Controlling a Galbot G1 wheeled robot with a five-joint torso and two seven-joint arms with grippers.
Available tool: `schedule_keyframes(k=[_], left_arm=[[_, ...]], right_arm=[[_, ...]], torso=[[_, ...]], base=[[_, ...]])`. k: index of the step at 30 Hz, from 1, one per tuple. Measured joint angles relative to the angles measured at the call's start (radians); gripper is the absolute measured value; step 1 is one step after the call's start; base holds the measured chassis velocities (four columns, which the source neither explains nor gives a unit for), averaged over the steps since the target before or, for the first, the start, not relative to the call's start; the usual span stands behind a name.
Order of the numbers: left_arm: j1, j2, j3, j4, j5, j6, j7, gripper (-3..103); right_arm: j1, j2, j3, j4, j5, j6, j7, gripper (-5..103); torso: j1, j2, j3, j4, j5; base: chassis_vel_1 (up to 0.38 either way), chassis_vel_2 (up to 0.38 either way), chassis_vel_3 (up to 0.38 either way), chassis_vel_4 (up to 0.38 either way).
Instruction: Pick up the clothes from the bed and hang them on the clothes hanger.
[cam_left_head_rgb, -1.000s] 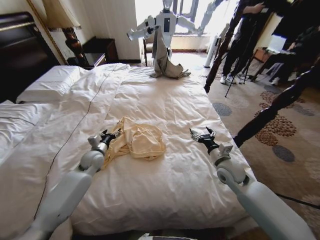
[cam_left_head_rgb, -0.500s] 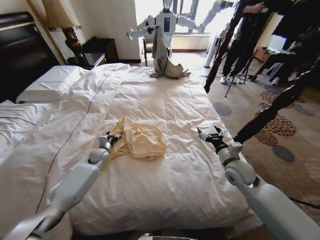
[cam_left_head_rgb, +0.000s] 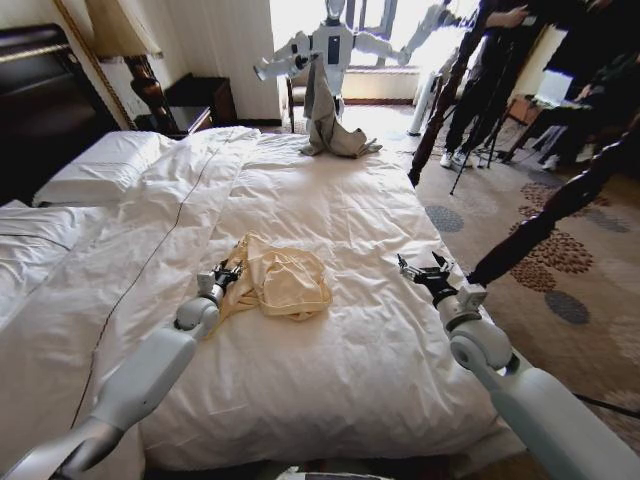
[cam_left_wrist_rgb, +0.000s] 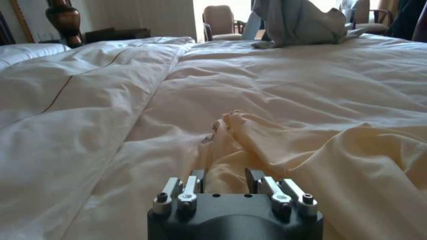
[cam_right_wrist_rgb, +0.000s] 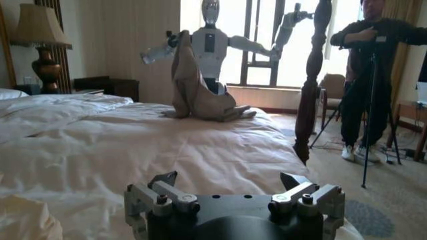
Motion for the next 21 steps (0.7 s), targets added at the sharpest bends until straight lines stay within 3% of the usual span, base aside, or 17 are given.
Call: schedule_keyframes(k=[6,7,10,14,16,18,21], left_arm=[[0.008,-0.004,0.023,0.019,0.011,0.016,0.013,24],[0.008,-0.006,0.025,0.024,0.015,0.024,0.014,17],[0.007,-0.006,0.026,0.03,0.016,0.048,0.014,20],[-0.001,-0.006,0.026,0.041,0.017,0.053,0.02,37],[-0.002,-0.005,0.026,0.043,0.021,0.045,0.027,29],[-0.002,-0.005,0.026,0.043,0.023,0.042,0.029,29],[0.007,-0.003,0.025,0.04,0.038,0.029,0.033,17]], right_arm=[[-0.053,-0.008,0.063,0.023,-0.003,-0.001,-0.017,100],[-0.065,-0.01,0.075,0.027,-0.004,-0.001,-0.02,100],[-0.085,-0.012,0.099,0.033,-0.005,-0.001,-0.028,100],[-0.11,-0.011,0.12,0.042,-0.008,0.0,-0.035,100],[-0.123,-0.007,0.127,0.045,-0.012,0.002,-0.038,100],[-0.126,-0.006,0.128,0.045,-0.014,0.002,-0.04,100],[-0.139,0.0,0.13,0.052,-0.019,0.003,-0.043,100]], torso=[[0.0,0.0,0.0,0.0,-0.0004],[0.0,0.0,0.0,0.0,-0.0002],[0.0,0.0,0.0,0.0,-0.0003],[0.0,0.0,0.0,0.0,-0.0001],[0.0,0.0,0.0,0.0,-0.0002],[0.0,0.0,0.0,0.0,-0.0001],[0.0,0.0,0.0,0.0,-0.0001]], base=[[0.0,0.0,0.0,0.0],[0.0,0.0,0.0,0.0],[0.0,0.0,0.0,0.0],[0.0,0.0,0.0,0.0],[0.0,0.0,0.0,0.0],[0.0,0.0,0.0,0.0],[0.0,0.0,0.0,0.0]])
